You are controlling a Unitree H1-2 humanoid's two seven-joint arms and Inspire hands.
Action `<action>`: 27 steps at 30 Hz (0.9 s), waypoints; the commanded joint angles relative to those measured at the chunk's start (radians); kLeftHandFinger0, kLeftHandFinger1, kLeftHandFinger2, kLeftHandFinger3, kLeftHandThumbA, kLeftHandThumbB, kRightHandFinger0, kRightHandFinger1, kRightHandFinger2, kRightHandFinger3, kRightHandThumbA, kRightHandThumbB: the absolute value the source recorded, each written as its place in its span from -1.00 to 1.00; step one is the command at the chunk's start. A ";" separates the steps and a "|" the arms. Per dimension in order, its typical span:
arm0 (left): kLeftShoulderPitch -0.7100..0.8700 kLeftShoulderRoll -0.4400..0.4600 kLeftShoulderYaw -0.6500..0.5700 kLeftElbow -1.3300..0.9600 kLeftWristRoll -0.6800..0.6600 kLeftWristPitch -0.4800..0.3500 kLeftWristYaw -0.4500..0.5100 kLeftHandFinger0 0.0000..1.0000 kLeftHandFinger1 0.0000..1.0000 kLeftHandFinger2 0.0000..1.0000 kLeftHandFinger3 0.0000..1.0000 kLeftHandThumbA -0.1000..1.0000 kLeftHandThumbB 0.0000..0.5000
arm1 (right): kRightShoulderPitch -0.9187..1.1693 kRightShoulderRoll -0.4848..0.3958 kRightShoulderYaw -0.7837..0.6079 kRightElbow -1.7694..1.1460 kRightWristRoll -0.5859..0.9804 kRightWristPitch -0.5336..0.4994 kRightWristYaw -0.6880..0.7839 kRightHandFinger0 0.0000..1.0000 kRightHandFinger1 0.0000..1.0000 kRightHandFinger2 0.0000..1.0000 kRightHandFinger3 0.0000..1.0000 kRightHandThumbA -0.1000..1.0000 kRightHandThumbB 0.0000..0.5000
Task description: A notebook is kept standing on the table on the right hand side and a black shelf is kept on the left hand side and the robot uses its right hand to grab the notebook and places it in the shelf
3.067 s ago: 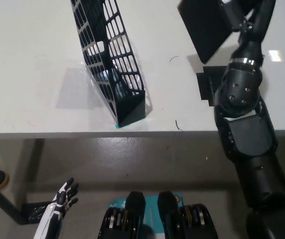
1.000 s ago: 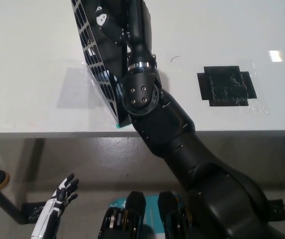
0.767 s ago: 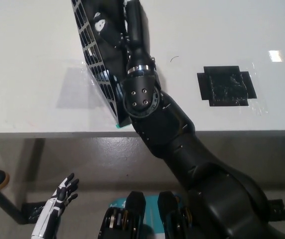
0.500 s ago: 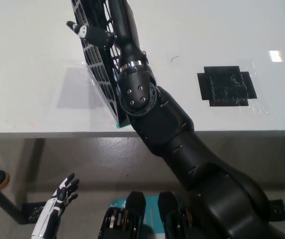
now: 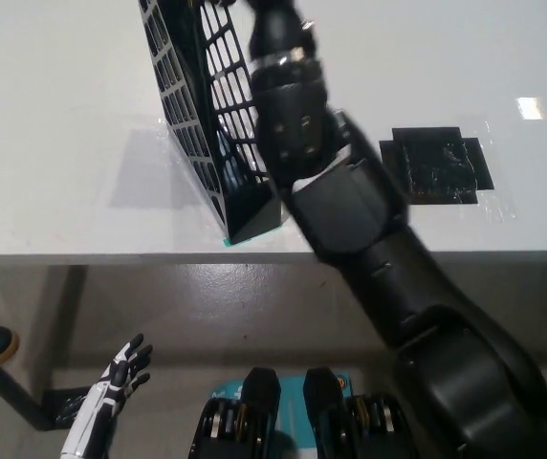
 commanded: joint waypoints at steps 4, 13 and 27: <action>-0.011 0.012 0.007 -0.015 0.002 -0.035 -0.002 1.00 1.00 1.00 1.00 1.00 -0.59 | -0.015 -0.189 -0.078 -0.631 0.043 0.260 0.221 1.00 1.00 1.00 1.00 1.00 0.86; -0.006 0.008 0.008 -0.017 -0.001 -0.030 0.000 1.00 1.00 1.00 1.00 1.00 -0.64 | 0.327 -0.306 -0.096 -1.121 0.105 0.332 0.291 1.00 1.00 1.00 1.00 1.00 1.00; -0.003 0.009 0.010 -0.014 -0.007 -0.029 -0.004 1.00 1.00 1.00 1.00 1.00 -0.61 | 1.021 -0.322 -0.026 -1.020 0.129 0.091 0.246 1.00 1.00 1.00 1.00 1.00 0.78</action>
